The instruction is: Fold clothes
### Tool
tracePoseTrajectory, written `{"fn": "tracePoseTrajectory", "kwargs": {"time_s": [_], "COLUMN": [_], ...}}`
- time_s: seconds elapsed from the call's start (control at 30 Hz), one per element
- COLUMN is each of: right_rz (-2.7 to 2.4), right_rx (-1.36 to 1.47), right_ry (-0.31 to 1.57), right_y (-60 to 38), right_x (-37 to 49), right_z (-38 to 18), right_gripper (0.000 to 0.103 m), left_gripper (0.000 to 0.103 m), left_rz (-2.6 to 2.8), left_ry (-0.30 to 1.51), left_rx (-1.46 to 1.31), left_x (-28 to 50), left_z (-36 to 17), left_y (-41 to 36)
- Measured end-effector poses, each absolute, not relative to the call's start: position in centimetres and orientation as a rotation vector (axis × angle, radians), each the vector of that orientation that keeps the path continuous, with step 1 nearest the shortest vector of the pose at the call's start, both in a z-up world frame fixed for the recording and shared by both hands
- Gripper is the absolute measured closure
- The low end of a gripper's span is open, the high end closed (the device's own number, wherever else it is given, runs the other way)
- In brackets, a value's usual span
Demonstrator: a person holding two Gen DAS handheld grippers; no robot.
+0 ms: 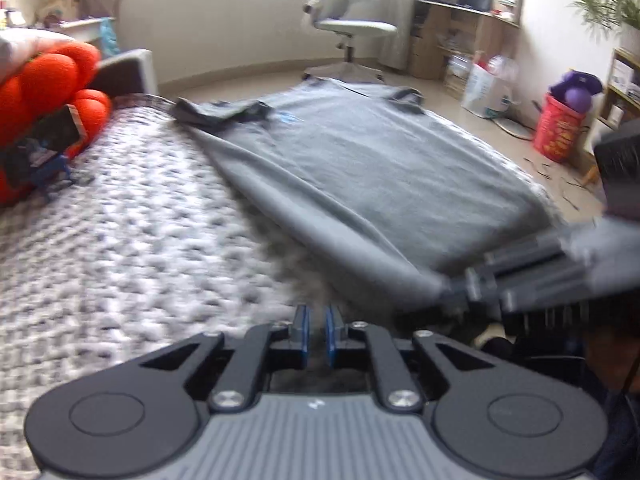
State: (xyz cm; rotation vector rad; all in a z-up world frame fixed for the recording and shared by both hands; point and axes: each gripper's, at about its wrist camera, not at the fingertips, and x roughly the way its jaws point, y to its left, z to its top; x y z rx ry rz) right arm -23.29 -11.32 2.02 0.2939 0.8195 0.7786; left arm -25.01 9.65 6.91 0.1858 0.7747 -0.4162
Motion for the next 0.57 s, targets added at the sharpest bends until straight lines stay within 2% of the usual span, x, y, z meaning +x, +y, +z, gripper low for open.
{"fn": "tracePoseTrajectory", "kwargs": {"time_s": [0.17, 0.33, 0.4, 0.47, 0.57], "right_rz": [0.82, 0.741, 0.644, 0.568, 0.576], "right_rx": [0.076, 0.162, 0.238, 0.282, 0.318], "right_ry": [0.895, 0.841, 0.825, 0.844, 0.895], "right_y": [-7.8, -11.4, -13.2, -14.2, -14.0], "right_x": [-25.2, -24.9, -23.7, -22.4, -21.6], "right_z": [-1.0, -0.1, 0.2, -0.5, -2.2], "right_gripper": [0.089, 0.089, 0.085, 0.068, 0.07], "left_gripper": [0.087, 0.085, 0.085, 0.085, 0.084], "left_rz": [-0.324, -0.328, -0.33, -0.331, -0.334], "left_ry": [0.759, 0.771, 0.775, 0.78, 0.786], "left_rx": [0.164, 0.149, 0.143, 0.137, 0.128], "left_x": [-24.3, -23.6, -23.3, -23.0, -22.5], "left_z": [8.1, 8.0, 7.9, 7.9, 7.8], "left_y": [12.7, 12.2, 12.0, 11.8, 11.6]}}
